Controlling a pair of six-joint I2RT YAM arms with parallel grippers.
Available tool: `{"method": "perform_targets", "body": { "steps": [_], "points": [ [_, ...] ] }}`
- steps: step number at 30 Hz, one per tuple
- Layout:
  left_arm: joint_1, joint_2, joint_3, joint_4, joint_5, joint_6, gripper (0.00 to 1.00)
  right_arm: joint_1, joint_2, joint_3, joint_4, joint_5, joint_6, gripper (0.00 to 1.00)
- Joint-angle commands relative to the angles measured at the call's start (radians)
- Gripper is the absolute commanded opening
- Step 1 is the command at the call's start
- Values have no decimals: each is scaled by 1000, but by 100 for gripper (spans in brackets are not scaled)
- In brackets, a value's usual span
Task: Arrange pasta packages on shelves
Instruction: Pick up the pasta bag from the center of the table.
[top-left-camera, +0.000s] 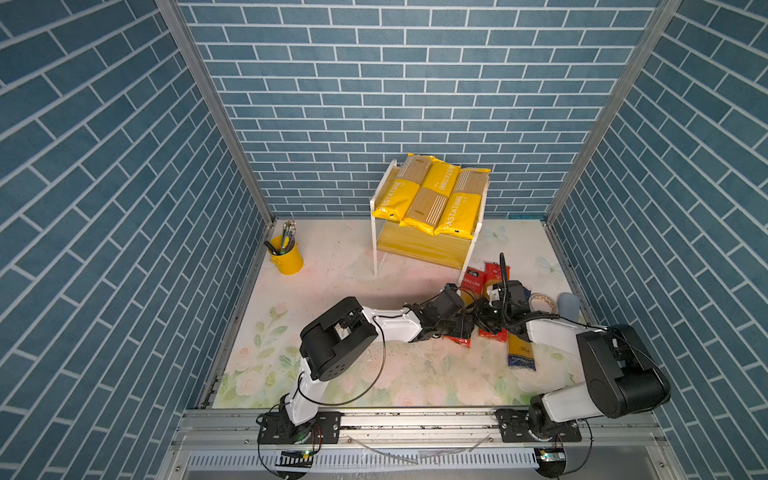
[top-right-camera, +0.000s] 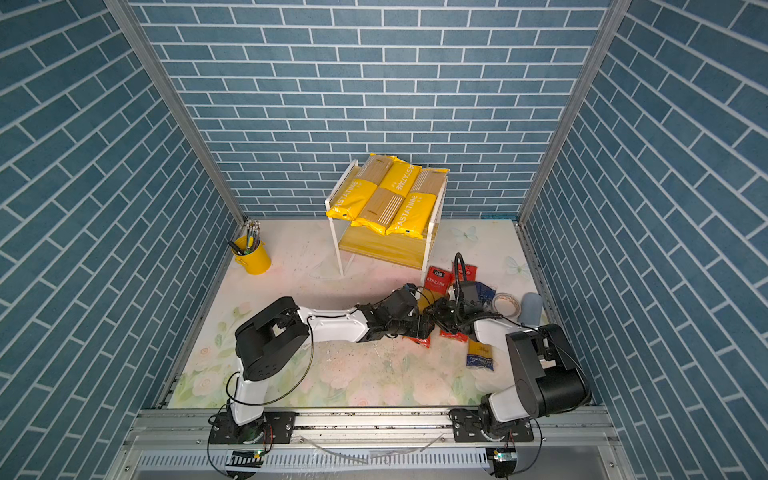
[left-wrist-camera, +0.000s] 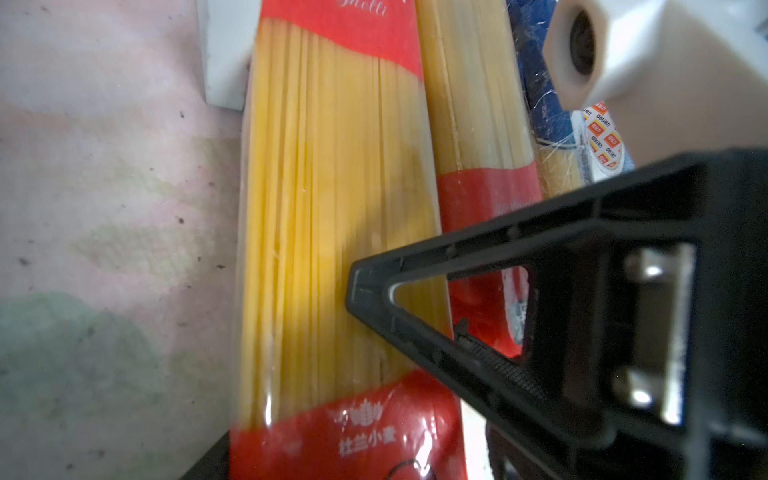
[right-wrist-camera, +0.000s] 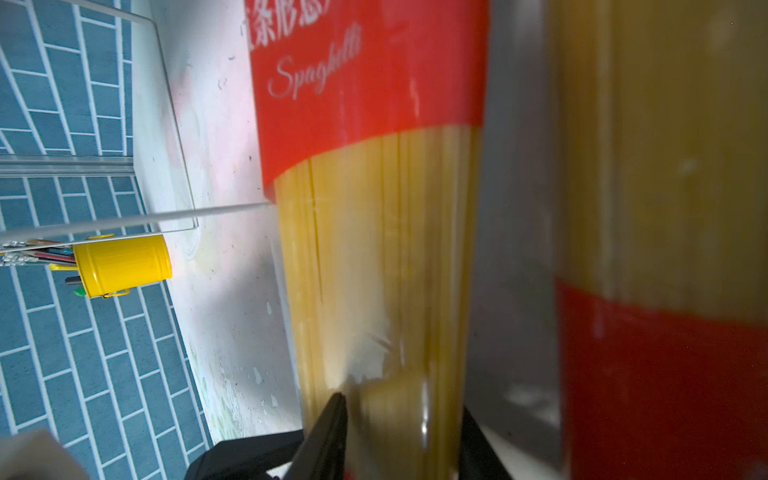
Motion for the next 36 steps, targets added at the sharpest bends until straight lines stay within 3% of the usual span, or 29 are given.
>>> {"method": "perform_targets", "body": {
  "steps": [1,5,15,30,36],
  "points": [
    [-9,1,1,7,3,-7,84,12,49,-22,117,-77,14,35],
    [-14,-14,-5,8,-7,-10,84,11,97,-28,161,-83,38,29],
    [-19,-75,-22,-10,-28,5,84,11,55,-28,146,-63,55,1],
    [14,-405,-261,-3,-70,10,87,12,-206,-104,74,-76,124,0],
    [49,-476,-308,-20,-55,11,88,14,-334,-53,-138,-84,116,0]
  ]
}}
